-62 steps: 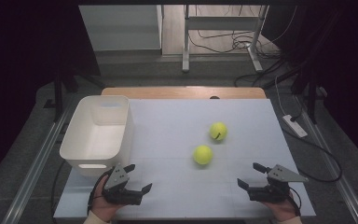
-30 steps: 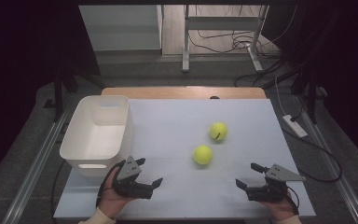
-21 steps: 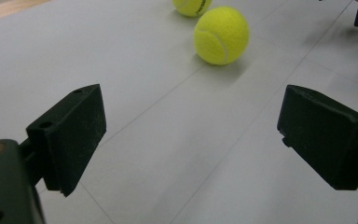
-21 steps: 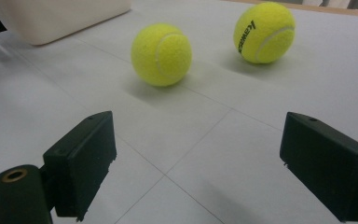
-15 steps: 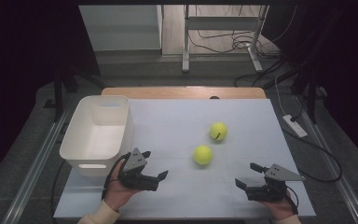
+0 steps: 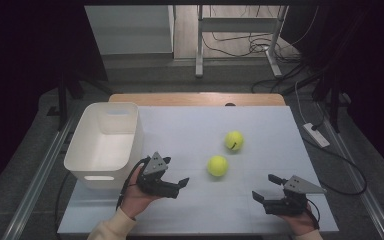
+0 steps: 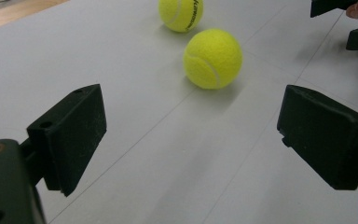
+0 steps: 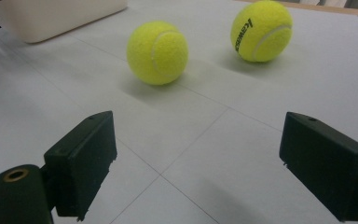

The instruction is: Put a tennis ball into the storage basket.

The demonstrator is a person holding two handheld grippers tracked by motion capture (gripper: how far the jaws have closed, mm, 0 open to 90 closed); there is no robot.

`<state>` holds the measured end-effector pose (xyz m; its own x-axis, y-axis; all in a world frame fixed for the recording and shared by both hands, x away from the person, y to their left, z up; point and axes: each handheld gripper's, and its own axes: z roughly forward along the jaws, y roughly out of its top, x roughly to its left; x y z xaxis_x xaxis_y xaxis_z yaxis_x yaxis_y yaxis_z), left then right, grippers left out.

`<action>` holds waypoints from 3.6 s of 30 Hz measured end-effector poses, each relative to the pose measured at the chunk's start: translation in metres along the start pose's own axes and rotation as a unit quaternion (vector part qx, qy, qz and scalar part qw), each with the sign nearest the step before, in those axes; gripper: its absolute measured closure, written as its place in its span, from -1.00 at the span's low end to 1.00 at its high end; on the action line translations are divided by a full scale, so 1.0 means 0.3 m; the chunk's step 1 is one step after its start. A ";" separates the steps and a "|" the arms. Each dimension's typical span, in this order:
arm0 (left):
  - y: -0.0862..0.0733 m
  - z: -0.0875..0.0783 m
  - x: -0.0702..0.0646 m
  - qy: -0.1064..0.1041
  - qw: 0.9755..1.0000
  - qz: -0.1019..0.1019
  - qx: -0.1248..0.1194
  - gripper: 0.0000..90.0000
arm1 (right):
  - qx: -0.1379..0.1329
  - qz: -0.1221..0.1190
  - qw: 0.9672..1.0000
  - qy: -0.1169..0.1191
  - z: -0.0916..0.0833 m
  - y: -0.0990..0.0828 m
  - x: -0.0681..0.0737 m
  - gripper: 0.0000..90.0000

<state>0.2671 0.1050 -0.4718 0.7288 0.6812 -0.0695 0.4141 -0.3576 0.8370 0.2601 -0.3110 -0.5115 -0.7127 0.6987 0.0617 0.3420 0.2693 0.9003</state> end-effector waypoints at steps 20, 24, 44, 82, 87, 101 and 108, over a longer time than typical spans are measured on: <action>0.045 0.062 0.002 -0.020 1.000 0.005 0.012 -0.80 | -0.001 0.001 1.000 -0.004 -0.004 -0.001 0.000 -0.75; 0.056 0.073 0.002 -0.027 1.000 0.003 0.011 -0.80 | -0.004 0.003 1.000 -0.005 -0.004 -0.001 -0.002 -0.75; 0.097 0.142 -0.007 -0.042 0.999 0.004 0.021 -0.80 | -0.003 0.000 1.000 -0.006 -0.005 -0.001 -0.003 -0.75; 0.175 0.307 -0.024 -0.055 0.996 0.020 0.063 -0.82 | -0.003 0.005 1.000 -0.007 -0.005 -0.003 -0.016 -0.75; 0.185 0.327 -0.028 -0.058 0.996 0.022 0.068 -0.83 | -0.002 0.006 1.000 -0.008 -0.003 -0.004 -0.017 -0.75; 0.189 0.394 -0.036 -0.060 0.994 0.020 0.090 -0.86 | -0.002 0.007 1.000 -0.009 -0.006 -0.005 -0.019 -0.75; 0.185 0.432 -0.033 -0.061 0.993 0.018 0.103 -0.87 | -0.002 0.007 1.000 -0.009 -0.006 -0.005 -0.021 -0.75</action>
<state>0.3535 -0.0043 -0.4948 0.8004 0.5881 -0.1166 0.4797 -0.5115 0.7129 0.2628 -0.3169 -0.5125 -0.6967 0.7142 0.0670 0.3494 0.2563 0.9012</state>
